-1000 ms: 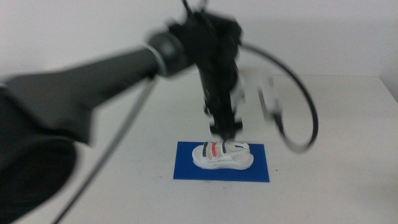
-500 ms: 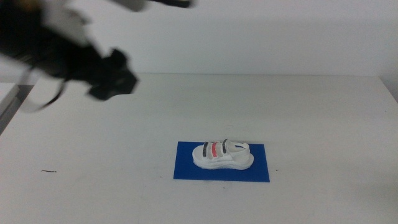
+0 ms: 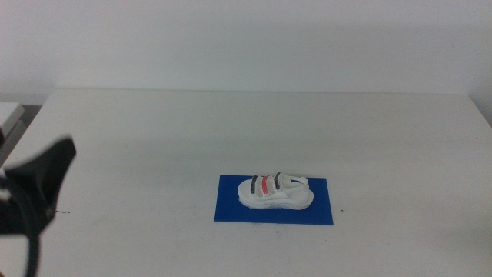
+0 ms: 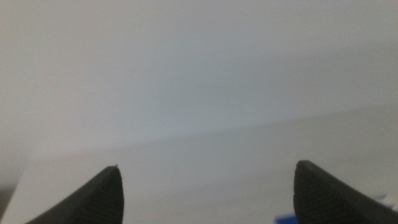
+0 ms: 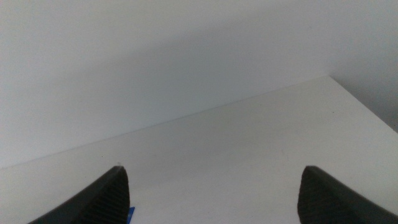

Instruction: Use one arm to grab the shoe from the table and place it on the mat.

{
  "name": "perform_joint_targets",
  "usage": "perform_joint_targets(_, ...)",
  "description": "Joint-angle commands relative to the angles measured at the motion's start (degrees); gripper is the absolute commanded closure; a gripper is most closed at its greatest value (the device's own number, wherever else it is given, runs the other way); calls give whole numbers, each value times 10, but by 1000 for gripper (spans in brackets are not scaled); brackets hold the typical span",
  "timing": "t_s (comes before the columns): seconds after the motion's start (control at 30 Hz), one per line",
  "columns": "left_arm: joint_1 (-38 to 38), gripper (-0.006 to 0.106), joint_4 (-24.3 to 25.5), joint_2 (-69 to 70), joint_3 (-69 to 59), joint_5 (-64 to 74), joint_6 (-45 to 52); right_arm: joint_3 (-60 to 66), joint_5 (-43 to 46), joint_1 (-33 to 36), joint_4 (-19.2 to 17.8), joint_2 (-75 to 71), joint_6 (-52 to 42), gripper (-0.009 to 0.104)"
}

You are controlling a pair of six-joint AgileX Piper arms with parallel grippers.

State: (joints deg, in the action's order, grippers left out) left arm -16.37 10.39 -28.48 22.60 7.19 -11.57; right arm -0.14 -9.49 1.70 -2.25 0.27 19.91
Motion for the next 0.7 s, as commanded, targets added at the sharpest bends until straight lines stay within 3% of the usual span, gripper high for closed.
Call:
perform_joint_targets(0.0, 20, 7, -16, 22, -51, -39, -20, 1, 5, 1, -6, -3, -2, 16)
perform_joint_targets(0.17, 63, 7, -40, 127, -131, -48, 50, 1, 5, 1, -6, -3, -2, 16)
perform_joint_targets(0.3, 105, 7, -92, 179, -180, -48, 51, 1, 5, 1, -6, -3, -2, 16)
perform_joint_targets(0.67, 118, 7, -94, 285, -226, -15, 51, 1, 5, 1, -6, -3, -2, 16)
